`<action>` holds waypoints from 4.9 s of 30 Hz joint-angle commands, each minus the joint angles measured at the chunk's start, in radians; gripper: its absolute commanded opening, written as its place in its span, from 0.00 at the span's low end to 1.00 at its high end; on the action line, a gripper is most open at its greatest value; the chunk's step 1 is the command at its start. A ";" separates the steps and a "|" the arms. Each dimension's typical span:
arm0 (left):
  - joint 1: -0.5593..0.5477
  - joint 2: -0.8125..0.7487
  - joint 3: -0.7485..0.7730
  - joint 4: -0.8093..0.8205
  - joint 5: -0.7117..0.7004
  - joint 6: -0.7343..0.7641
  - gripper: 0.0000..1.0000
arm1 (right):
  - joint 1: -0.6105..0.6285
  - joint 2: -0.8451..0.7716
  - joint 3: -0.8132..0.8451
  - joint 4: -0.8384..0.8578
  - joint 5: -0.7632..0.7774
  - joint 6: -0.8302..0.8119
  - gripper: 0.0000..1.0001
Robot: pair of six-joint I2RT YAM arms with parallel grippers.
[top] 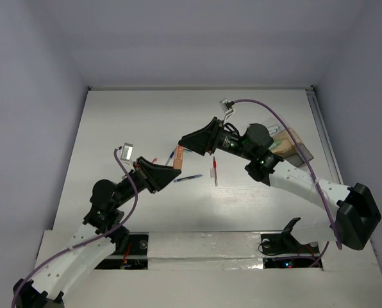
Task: Sort the stationery into containers
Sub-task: Close the pen cap on the pen, then place the pen in the storage box.
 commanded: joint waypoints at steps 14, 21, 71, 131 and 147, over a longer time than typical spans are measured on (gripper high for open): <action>-0.001 0.024 0.051 0.078 0.002 -0.002 0.00 | 0.045 0.002 0.051 -0.115 -0.022 -0.091 0.47; -0.001 0.030 0.056 0.089 -0.001 -0.007 0.00 | 0.045 -0.001 0.029 -0.118 -0.027 -0.091 0.24; -0.001 0.170 0.418 -0.010 -0.093 0.094 0.00 | 0.321 -0.148 -0.308 -0.187 0.221 -0.188 0.00; -0.001 0.026 0.391 -0.585 -0.026 0.409 0.99 | -0.526 -0.325 -0.264 -0.442 0.524 -0.113 0.00; -0.012 -0.116 0.352 -0.679 -0.265 0.587 0.99 | -0.774 -0.095 -0.247 -0.539 0.611 -0.166 0.04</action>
